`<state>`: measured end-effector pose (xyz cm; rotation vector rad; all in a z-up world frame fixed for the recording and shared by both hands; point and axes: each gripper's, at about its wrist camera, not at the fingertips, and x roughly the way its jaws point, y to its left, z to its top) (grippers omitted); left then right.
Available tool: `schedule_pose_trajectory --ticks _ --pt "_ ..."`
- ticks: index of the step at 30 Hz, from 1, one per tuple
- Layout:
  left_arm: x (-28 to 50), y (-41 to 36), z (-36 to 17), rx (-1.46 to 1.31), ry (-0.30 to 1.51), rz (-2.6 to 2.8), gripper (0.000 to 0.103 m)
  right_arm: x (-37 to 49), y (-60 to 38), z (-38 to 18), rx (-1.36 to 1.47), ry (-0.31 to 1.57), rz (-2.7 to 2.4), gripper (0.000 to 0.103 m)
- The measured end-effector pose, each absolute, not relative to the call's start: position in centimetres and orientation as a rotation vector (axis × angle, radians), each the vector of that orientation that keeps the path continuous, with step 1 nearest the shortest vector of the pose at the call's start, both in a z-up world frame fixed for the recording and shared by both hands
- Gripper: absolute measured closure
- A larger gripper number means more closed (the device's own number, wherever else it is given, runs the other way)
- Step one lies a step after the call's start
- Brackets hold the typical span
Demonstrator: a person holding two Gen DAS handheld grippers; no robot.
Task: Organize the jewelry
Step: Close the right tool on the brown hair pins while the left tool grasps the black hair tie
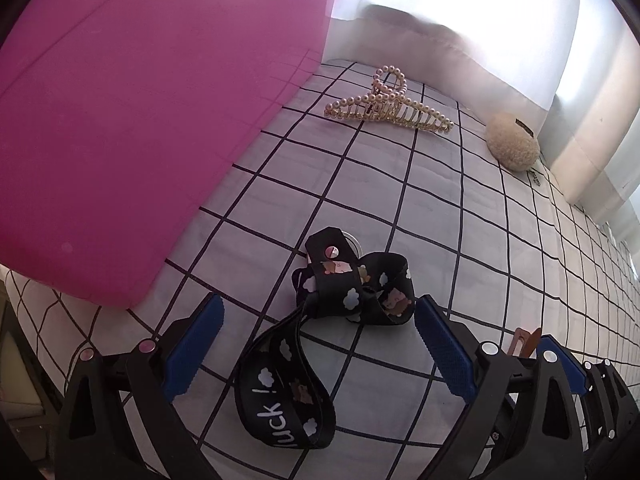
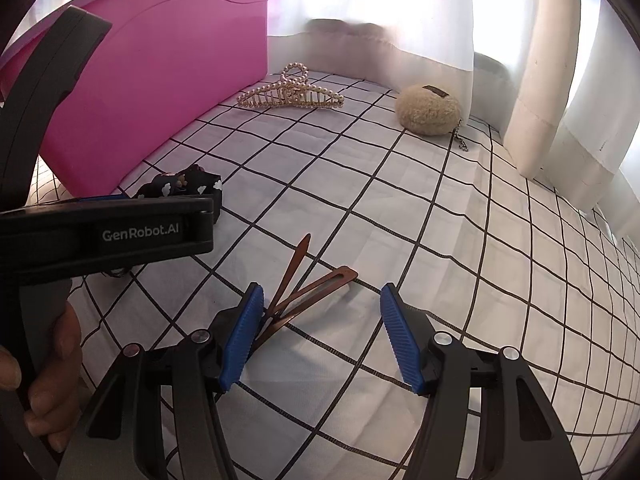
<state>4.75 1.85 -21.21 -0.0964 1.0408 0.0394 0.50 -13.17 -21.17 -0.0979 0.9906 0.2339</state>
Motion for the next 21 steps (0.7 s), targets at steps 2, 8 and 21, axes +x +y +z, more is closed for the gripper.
schedule_pose_trajectory --ticks 2,8,21 --pt "4.9 1.3 -21.4 -0.039 1.041 0.057 0.013 0.6 -13.2 -21.1 -0.098 0.994 0.235 0.044" --pt "4.4 0.9 -20.8 -0.013 1.009 0.017 0.051 0.5 -13.2 -20.9 -0.107 0.994 0.245 0.073" --pt "3.3 2.0 -20.1 -0.058 1.009 0.004 0.090 0.1 -12.7 -20.1 -0.061 1.006 0.303 0.091"
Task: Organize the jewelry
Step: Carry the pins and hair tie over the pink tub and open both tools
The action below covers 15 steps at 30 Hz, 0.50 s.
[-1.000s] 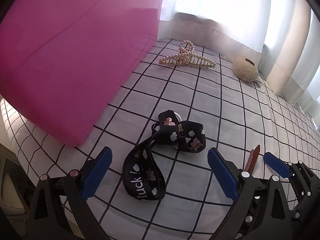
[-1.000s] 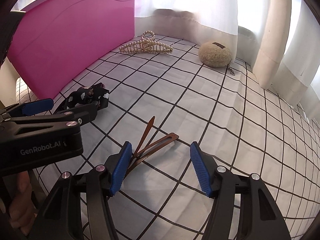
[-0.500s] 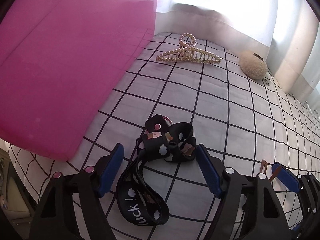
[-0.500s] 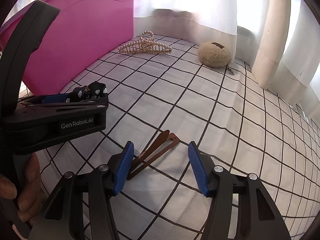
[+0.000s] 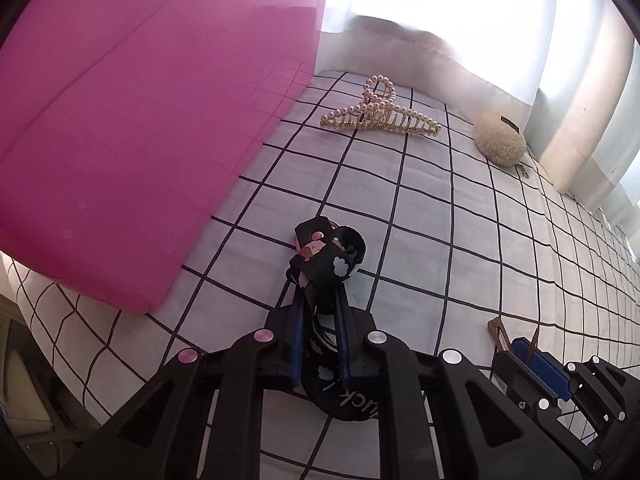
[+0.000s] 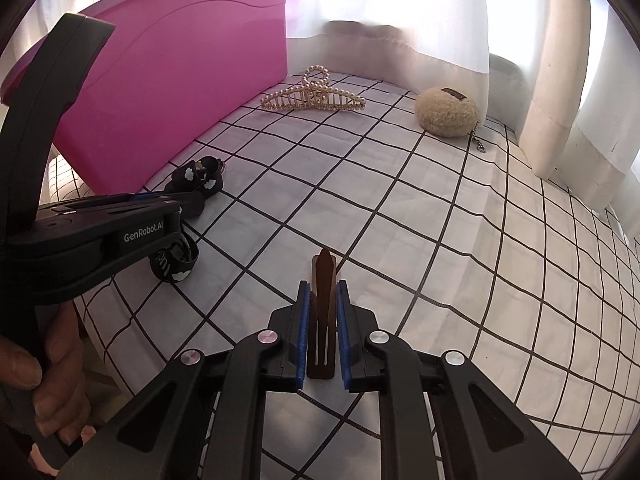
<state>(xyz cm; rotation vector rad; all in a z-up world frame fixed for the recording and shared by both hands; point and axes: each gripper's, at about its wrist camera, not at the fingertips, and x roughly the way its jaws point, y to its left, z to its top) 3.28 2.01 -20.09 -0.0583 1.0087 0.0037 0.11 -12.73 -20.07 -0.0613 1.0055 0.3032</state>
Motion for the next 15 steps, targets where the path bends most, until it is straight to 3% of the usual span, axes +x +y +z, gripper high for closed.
schedule_pose_trajectory --ticks 15 --pt "1.7 -0.2 -13.6 -0.038 0.924 -0.114 0.090 0.2 -16.2 -14.3 0.006 0.940 0.226 0.091"
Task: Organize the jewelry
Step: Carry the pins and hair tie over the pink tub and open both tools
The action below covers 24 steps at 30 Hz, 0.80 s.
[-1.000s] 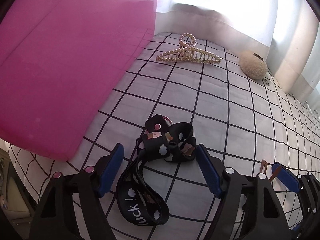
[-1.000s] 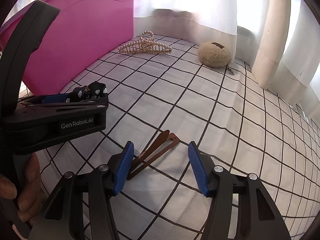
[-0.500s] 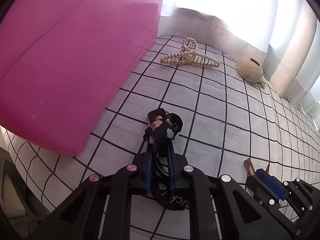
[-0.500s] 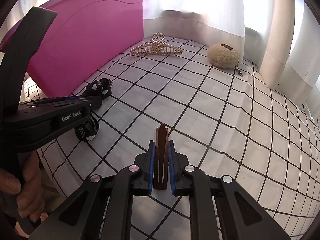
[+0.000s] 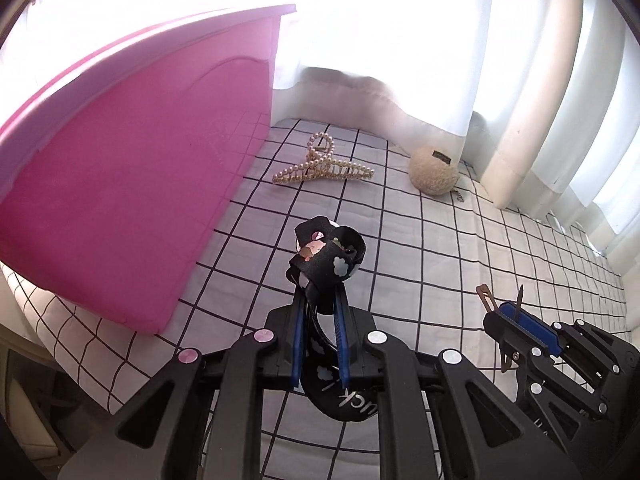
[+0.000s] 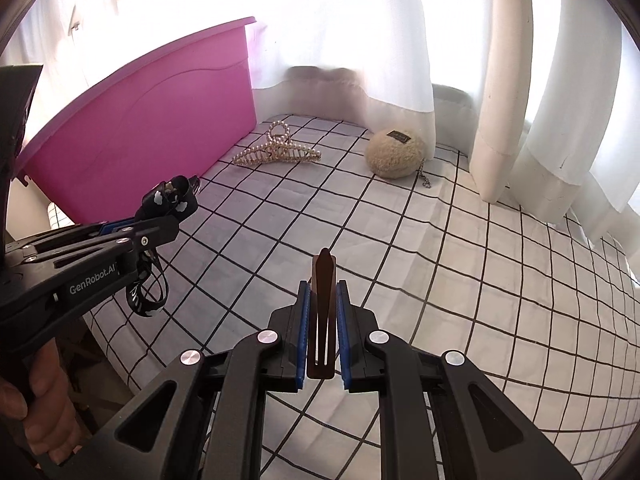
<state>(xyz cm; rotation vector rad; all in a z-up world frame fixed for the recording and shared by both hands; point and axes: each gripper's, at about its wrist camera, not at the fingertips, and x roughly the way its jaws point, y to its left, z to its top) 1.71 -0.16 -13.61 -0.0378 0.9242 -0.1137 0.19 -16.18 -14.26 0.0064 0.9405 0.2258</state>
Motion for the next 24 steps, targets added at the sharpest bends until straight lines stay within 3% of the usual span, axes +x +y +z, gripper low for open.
schedule_pose_trajectory --ticks 13,24 --pt "2.1 0.9 -2.4 -0.052 0.717 -0.174 0.090 2.6 -16.2 -3.5 0.016 0.732 0.217 0.090" --pt "3.3 9.9 2.6 -0.069 0.617 -0.017 0.090 7.7 -7.4 4.1 0.015 0.563 0.404 0.091"
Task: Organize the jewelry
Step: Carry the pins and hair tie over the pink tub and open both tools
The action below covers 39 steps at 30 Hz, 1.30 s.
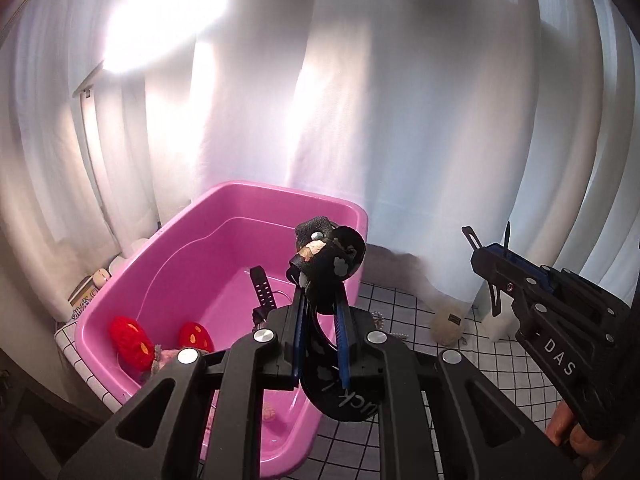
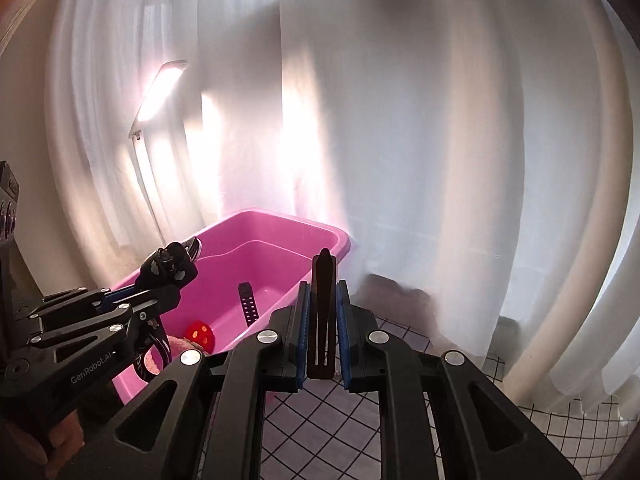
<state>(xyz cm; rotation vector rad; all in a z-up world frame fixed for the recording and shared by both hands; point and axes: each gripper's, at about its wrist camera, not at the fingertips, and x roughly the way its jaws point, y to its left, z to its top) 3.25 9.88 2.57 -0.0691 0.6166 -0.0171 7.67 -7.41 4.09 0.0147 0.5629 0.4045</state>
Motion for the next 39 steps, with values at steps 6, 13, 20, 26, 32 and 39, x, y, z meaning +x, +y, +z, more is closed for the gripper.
schedule_pose_trajectory --ticks 6,13,20,26,32,39 --pt "4.0 16.0 2.2 -0.102 0.628 0.092 0.090 10.0 -0.8 4.4 -0.032 0.582 0.517 0.090" --pt "5.1 20.2 -0.5 -0.134 0.711 0.158 0.090 12.7 4.8 2.0 -0.062 0.699 0.599 0.090" --pt "6.2 21.7 -3.0 -0.162 0.788 0.176 0.089 14.6 8.3 -0.5 -0.120 0.822 0.588 0.090" --pt "6.9 22.3 -4.0 -0.171 0.835 0.196 0.085 15.6 8.5 -1.4 -0.140 0.872 0.547 0.090" --pt "6.7 22.6 -3.9 -0.184 0.837 0.212 0.057 15.7 7.9 -1.0 -0.151 0.881 0.510 0.055" --pt "5.9 22.3 -2.3 -0.138 0.772 0.265 0.018 15.2 7.2 -0.3 -0.140 0.851 0.481 0.050"
